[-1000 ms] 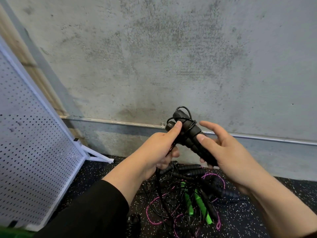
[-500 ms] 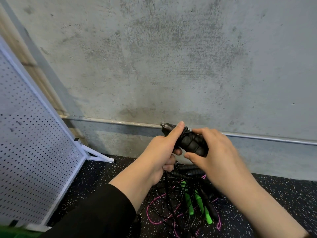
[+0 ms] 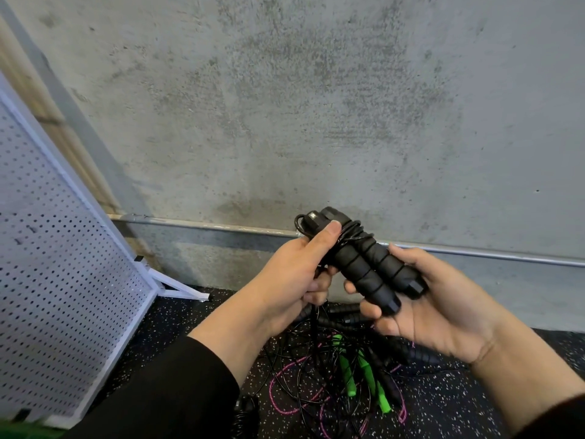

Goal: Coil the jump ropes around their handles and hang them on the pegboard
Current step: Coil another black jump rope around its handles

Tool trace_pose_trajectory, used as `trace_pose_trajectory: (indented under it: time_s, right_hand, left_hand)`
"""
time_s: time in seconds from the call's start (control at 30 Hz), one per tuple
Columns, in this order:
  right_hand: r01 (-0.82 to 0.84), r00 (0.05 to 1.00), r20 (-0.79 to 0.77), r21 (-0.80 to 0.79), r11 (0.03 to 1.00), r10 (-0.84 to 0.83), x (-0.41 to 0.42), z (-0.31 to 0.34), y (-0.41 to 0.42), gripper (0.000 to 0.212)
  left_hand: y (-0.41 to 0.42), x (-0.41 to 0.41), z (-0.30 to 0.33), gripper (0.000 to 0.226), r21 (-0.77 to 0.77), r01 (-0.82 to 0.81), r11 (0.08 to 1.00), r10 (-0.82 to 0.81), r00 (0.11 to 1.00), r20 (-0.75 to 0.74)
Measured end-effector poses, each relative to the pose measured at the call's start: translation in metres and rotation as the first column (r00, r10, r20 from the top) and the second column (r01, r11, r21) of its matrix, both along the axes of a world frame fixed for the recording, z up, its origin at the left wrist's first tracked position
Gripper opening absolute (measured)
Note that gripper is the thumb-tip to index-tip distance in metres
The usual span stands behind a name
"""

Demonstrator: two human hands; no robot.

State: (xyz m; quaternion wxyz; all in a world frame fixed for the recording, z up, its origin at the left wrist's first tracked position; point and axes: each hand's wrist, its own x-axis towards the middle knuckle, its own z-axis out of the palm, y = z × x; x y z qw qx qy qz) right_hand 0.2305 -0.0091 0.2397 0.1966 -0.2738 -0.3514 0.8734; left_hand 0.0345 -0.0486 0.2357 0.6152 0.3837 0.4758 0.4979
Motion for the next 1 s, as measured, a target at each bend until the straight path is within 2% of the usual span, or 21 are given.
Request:
trace_pose_trajectory:
  time_s: [0.1, 0.23, 0.3, 0.37, 0.43, 0.5, 0.57, 0.67, 0.8, 0.93, 1.0]
  right_hand:
    - [0.11, 0.993, 0.029, 0.083, 0.99, -0.113, -0.006, -0.001, 0.0, 0.051]
    - [0.273, 0.959, 0.008, 0.23, 0.934, -0.282, -0.017, 0.0, 0.0, 0.045]
    - [0.375, 0.914, 0.036, 0.3, 0.877, -0.404, -0.017, 0.0, 0.005, 0.04]
    - [0.406, 0.827, 0.164, 0.486, 0.774, -0.537, -0.013, -0.001, 0.011, 0.026]
    - [0.286, 0.719, 0.31, 0.684, 0.671, -0.622, -0.008, -0.004, 0.016, 0.02]
    - [0.087, 0.663, 0.41, 0.789, 0.609, -0.626, -0.008, -0.01, 0.016, 0.024]
    - [-0.081, 0.625, 0.453, 0.847, 0.525, -0.636, -0.013, -0.015, 0.01, 0.029]
    - [-0.239, 0.565, 0.433, 0.9, 0.363, -0.702, -0.022, -0.022, 0.002, 0.037]
    - [-0.369, 0.556, 0.372, 0.912, 0.18, -0.744, -0.031, -0.029, -0.002, 0.052]
    - [-0.428, 0.588, 0.355, 0.899, 0.093, -0.727, -0.038, -0.033, -0.008, 0.062]
    - [-0.436, 0.605, 0.349, 0.897, 0.069, -0.715, -0.04, -0.033, -0.011, 0.056]
  left_hand:
    - [0.001, -0.001, 0.001, 0.046, 0.006, -0.015, 1.0, 0.015, 1.0, -0.026]
    - [-0.001, -0.001, 0.0, 0.054, -0.072, 0.028, 0.997, -0.036, 0.993, -0.113]
    - [-0.002, 0.002, -0.001, 0.055, -0.118, 0.058, 0.991, -0.077, 0.984, -0.163]
    - [-0.003, 0.005, -0.002, 0.064, -0.153, 0.079, 0.985, -0.106, 0.979, -0.172]
    - [-0.003, 0.005, -0.001, 0.074, -0.181, 0.09, 0.979, -0.121, 0.978, -0.169]
    - [-0.002, 0.005, -0.001, 0.079, -0.198, 0.085, 0.977, -0.119, 0.979, -0.166]
    - [-0.001, 0.005, -0.001, 0.083, -0.212, 0.059, 0.975, -0.096, 0.981, -0.169]
    - [0.001, 0.005, -0.003, 0.079, -0.235, 0.014, 0.972, -0.049, 0.988, -0.144]
    - [-0.001, 0.005, -0.003, 0.059, -0.25, -0.086, 0.964, 0.051, 0.989, -0.141]
    - [0.0, 0.0, -0.012, 0.048, -0.253, -0.21, 0.944, 0.174, 0.973, -0.154]
    - [0.002, -0.003, -0.013, 0.042, -0.249, -0.234, 0.94, 0.203, 0.968, -0.147]
